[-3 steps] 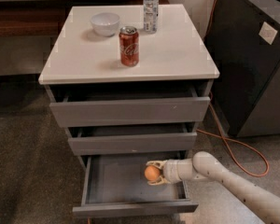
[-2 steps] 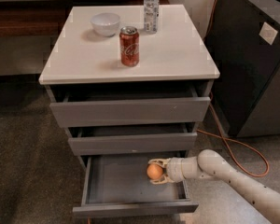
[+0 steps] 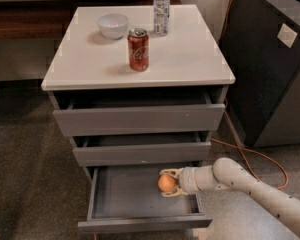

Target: Pick orange from bottom drawer and place on counter

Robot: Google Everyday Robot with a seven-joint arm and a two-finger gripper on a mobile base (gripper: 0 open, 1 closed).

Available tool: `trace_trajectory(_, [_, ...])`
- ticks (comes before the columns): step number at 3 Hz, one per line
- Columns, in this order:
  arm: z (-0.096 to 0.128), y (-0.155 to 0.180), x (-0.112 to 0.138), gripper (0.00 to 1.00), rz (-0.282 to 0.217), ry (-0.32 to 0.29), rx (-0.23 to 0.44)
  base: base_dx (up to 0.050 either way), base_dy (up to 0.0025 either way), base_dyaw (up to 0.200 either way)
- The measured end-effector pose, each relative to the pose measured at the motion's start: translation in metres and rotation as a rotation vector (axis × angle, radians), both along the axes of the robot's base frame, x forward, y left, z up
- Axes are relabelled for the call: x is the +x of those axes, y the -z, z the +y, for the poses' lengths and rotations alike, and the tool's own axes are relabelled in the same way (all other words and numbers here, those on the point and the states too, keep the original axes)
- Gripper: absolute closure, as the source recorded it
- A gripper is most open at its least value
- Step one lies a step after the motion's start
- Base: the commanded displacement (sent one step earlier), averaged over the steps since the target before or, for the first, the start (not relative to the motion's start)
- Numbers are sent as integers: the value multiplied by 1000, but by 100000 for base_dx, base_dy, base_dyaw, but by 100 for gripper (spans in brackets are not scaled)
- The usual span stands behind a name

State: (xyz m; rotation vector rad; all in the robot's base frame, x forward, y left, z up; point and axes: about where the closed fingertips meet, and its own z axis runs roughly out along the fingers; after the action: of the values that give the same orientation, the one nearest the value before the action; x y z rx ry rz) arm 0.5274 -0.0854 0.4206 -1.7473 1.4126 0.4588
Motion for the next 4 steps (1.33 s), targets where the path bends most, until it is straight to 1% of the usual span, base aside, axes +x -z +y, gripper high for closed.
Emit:
trace_trajectory(1, [9, -46, -23, 100, 76, 2, -65, 0, 0, 0])
trace_trajectory(2, [17, -110, -38, 100, 107, -15, -152, 0, 0, 0])
trace_trajectory(3, [18, -206, -47, 100, 58, -34, -219, 0, 0, 0])
trace_trajectory(4, [10, -272, -40, 100, 12, -28, -215, 0, 0, 0])
